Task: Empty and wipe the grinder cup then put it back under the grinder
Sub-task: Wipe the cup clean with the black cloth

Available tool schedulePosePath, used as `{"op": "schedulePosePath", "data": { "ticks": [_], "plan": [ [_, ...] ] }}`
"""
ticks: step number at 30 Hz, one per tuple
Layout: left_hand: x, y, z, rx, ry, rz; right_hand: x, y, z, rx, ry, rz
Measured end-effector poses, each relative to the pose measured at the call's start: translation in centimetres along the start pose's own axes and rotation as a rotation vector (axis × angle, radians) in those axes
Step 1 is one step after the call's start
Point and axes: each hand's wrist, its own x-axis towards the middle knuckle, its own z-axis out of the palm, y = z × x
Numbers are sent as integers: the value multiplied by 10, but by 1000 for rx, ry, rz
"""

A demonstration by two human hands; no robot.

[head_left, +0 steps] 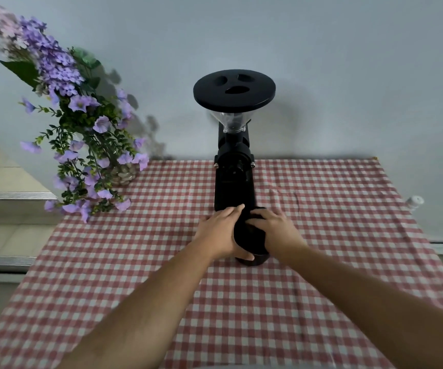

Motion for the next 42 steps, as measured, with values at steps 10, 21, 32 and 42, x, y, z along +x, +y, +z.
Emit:
{"op": "schedulePosePath", "data": {
  "ticks": [10, 21, 32, 42],
  "plan": [
    [1, -1, 1, -19, -15, 10, -23, 24, -11, -96, -65, -195],
    [1, 0, 3, 14, 30, 2, -50, -15, 31, 163, -19, 276],
    [2, 2, 1, 11, 13, -13, -40, -1, -42, 171, -339, 50],
    [4, 0, 4, 15, 32, -7, -15, -17, 7, 57, -92, 29]
  ]
}}
